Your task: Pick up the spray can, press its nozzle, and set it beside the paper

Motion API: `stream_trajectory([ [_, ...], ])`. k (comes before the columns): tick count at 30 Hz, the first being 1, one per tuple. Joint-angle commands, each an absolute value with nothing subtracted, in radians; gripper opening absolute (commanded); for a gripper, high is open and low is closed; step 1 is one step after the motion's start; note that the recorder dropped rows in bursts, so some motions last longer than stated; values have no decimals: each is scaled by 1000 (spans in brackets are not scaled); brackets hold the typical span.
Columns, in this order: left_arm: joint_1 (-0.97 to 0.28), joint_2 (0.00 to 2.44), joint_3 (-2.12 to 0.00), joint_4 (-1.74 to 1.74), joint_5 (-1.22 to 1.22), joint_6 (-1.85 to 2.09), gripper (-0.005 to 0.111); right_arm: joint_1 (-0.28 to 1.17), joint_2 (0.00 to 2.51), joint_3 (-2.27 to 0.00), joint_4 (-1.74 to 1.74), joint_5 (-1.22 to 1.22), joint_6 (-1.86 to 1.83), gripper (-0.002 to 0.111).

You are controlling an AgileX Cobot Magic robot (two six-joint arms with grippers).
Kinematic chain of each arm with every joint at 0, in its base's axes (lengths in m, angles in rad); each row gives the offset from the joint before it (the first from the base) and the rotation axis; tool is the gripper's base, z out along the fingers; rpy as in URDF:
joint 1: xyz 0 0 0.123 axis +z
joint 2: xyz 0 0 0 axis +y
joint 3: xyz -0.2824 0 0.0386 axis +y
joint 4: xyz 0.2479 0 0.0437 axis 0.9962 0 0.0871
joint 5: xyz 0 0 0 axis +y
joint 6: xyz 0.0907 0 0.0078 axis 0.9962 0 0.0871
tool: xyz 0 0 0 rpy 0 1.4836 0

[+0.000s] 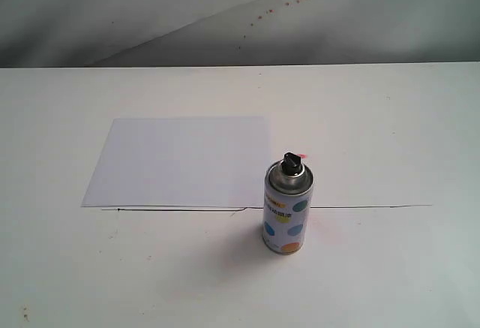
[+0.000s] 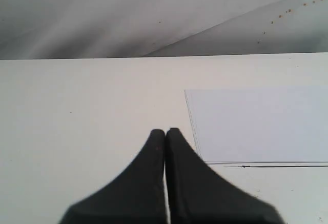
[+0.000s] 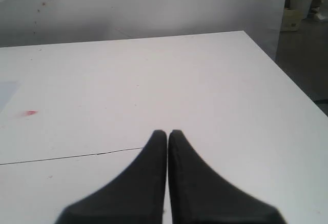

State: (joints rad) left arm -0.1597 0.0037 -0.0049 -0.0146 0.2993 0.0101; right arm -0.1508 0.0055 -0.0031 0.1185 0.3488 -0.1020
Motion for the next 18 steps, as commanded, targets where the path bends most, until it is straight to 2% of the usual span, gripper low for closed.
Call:
stream_trajectory([
  [1, -165, 0, 0, -13, 293, 10, 0, -149, 0, 0, 105, 352, -102, 1],
  [18, -165, 0, 0, -13, 293, 7, 0, -149, 0, 0, 105, 304, -100, 1],
])
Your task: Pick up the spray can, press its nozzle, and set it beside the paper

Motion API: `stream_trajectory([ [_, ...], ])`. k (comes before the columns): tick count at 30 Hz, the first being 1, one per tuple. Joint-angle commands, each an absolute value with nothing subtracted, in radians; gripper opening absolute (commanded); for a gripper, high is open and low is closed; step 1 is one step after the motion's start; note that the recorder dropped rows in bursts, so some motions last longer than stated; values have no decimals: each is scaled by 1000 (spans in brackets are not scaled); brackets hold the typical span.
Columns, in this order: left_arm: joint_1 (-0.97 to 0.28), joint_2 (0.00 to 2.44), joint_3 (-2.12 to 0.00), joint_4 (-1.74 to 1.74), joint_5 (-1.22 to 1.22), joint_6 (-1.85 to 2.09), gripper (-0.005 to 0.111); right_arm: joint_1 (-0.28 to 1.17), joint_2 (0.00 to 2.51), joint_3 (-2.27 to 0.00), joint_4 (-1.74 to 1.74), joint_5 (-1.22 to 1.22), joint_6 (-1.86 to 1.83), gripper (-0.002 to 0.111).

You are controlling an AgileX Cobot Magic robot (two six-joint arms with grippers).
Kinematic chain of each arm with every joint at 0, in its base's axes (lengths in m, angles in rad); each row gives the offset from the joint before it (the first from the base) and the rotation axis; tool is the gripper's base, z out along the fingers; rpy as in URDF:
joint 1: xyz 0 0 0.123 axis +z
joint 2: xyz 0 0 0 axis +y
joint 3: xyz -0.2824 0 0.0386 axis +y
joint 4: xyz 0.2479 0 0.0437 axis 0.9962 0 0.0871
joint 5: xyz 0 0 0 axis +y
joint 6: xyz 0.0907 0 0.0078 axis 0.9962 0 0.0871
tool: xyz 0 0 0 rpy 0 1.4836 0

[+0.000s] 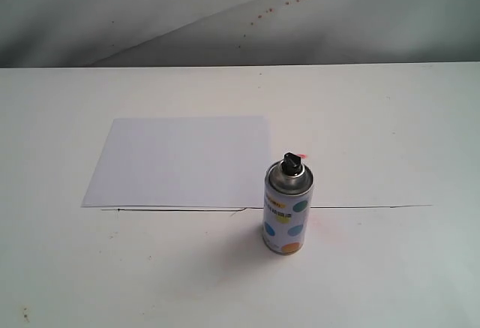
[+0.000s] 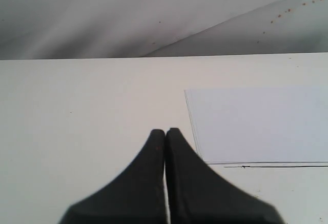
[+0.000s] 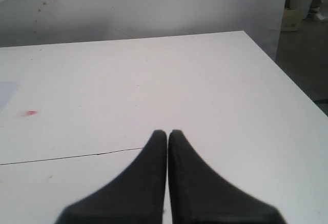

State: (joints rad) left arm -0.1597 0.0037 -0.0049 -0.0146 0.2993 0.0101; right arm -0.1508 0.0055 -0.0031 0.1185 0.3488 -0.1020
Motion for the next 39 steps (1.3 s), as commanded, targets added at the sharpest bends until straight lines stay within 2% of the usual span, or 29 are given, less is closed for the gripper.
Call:
stream_trajectory([
  [1, -165, 0, 0, -13, 293, 7, 0, -149, 0, 0, 121, 250, -100, 1],
  [6, -165, 0, 0, -13, 293, 7, 0, -149, 0, 0, 264, -80, -100, 1],
  [18, -165, 0, 0, -13, 293, 11, 0, -149, 0, 0, 270, -568, -100, 1],
  [24, -165, 0, 0, -13, 293, 6, 0, -149, 26, -168, 184, -495, -128, 1],
  [32, -165, 0, 0, -13, 293, 6, 0, -149, 408, -491, 103, -512, -123, 1],
  [39, -165, 0, 0, -13, 293, 10, 0, -149, 724, -652, -118, -592, 128, 1],
])
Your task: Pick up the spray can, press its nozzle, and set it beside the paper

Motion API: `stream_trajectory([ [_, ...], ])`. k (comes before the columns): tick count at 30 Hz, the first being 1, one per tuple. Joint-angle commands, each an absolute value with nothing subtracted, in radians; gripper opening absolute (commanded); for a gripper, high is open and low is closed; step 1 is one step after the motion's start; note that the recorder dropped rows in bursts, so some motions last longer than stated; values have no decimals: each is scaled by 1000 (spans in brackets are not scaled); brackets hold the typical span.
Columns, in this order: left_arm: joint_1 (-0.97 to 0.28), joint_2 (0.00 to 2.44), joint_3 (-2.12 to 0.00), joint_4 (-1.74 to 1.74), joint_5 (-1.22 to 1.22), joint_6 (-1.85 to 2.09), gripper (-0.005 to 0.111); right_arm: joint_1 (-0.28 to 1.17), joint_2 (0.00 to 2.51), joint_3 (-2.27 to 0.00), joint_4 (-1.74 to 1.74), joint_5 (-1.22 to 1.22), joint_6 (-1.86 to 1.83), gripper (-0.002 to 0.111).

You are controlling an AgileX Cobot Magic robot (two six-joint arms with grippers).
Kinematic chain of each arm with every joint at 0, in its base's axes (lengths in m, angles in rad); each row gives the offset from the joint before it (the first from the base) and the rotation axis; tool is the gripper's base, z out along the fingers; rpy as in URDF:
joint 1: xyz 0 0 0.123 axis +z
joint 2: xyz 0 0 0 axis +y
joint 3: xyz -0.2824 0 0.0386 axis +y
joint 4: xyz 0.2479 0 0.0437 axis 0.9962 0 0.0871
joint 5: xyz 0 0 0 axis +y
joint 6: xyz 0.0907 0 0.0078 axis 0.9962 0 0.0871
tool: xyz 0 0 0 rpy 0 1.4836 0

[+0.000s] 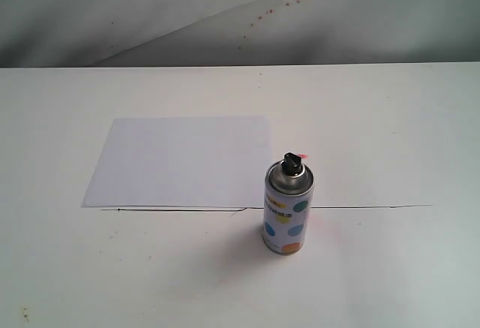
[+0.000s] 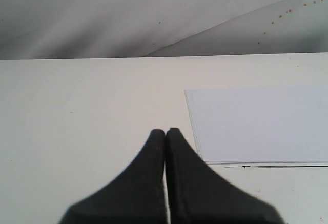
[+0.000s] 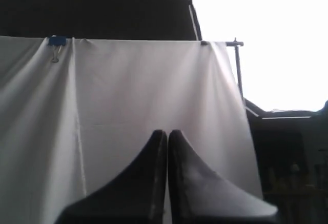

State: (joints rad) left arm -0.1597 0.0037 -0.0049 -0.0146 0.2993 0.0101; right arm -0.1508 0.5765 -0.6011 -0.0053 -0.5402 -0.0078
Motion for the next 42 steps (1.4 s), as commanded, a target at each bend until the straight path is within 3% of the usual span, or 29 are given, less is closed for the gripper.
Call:
stream_trajectory([
  [1, -165, 0, 0, -13, 293, 10, 0, -149, 761, -654, -141, -606, 160, 1],
  [14, -165, 0, 0, -13, 293, 8, 0, -149, 1005, -600, -687, -623, 600, 1],
  [29, -165, 0, 0, -13, 293, 9, 0, -149, 1005, -141, -571, -681, 568, 1],
  [42, -165, 0, 0, -13, 293, 10, 0, -149, 1005, -96, -575, -744, 560, 1],
])
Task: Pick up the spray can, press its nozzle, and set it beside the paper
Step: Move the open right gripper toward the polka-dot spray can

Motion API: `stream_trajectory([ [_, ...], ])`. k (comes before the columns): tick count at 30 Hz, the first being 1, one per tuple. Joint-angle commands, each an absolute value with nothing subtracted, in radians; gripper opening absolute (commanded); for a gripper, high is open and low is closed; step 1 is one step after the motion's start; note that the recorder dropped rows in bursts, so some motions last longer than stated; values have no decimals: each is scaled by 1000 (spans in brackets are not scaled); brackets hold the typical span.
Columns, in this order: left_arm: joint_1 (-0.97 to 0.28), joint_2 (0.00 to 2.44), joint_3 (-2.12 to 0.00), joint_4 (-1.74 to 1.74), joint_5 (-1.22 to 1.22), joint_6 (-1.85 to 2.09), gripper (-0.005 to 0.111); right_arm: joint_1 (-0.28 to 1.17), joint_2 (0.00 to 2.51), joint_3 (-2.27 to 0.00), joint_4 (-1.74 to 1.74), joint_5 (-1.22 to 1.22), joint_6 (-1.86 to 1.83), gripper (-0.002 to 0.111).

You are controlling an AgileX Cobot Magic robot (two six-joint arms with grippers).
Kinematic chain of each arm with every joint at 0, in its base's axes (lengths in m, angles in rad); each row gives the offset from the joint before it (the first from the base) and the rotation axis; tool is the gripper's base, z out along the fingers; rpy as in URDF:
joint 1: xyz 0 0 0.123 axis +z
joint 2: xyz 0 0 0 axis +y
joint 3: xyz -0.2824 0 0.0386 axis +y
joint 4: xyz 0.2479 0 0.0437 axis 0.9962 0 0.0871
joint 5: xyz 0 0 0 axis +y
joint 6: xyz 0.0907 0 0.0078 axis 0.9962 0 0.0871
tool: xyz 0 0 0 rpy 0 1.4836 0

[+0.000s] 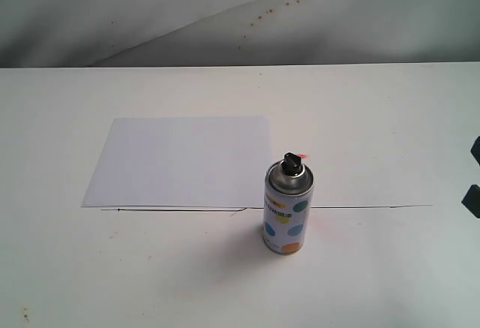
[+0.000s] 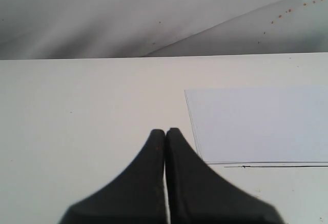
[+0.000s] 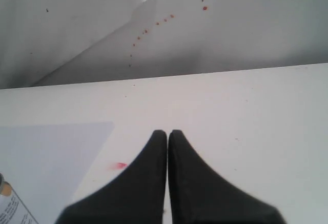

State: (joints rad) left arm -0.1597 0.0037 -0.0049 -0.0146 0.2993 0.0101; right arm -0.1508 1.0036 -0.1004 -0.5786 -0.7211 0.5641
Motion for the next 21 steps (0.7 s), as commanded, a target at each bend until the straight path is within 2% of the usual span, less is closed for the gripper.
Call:
stream_trajectory([
  [1, -165, 0, 0, -13, 293, 10, 0, -141, 1005, -96, -575, -755, 564, 1],
  [8, -165, 0, 0, -13, 293, 8, 0, -57, 1010, -88, -605, -830, 564, 1],
  [15, -165, 0, 0, -13, 293, 8, 0, -57, 1192, -38, -552, -918, 564, 1],
  [21, -165, 0, 0, -13, 293, 10, 0, -57, 1300, -38, -689, -952, 569, 1],
])
